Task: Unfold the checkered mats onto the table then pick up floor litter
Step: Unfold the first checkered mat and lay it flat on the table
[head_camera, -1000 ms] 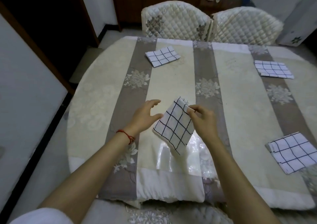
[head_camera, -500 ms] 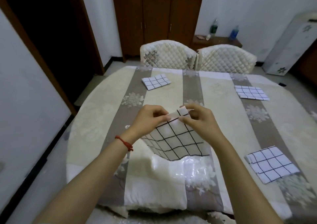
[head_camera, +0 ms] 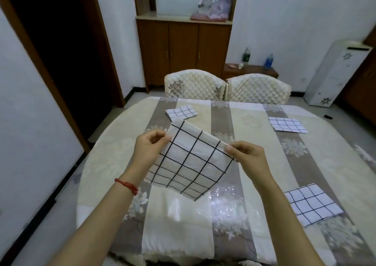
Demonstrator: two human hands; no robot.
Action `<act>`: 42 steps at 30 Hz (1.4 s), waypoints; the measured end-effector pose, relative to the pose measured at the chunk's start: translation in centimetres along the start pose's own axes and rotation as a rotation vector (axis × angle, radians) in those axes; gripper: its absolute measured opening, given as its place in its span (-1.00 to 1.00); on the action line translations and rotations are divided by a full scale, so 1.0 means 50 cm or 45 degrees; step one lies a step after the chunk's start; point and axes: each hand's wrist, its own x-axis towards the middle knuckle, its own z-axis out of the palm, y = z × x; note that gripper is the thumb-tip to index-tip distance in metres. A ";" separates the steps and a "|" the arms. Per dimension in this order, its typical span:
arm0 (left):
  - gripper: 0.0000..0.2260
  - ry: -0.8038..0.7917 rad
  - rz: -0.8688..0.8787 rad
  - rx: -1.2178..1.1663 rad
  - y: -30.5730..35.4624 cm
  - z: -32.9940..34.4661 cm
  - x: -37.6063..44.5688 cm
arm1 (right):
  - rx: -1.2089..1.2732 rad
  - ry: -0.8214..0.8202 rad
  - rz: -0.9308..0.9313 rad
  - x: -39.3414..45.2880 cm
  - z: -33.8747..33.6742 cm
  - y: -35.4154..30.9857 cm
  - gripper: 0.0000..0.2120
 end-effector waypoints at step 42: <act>-0.86 -0.334 -0.644 -0.470 0.077 0.013 -0.049 | -0.429 0.178 -0.520 -0.034 0.097 -0.031 -0.83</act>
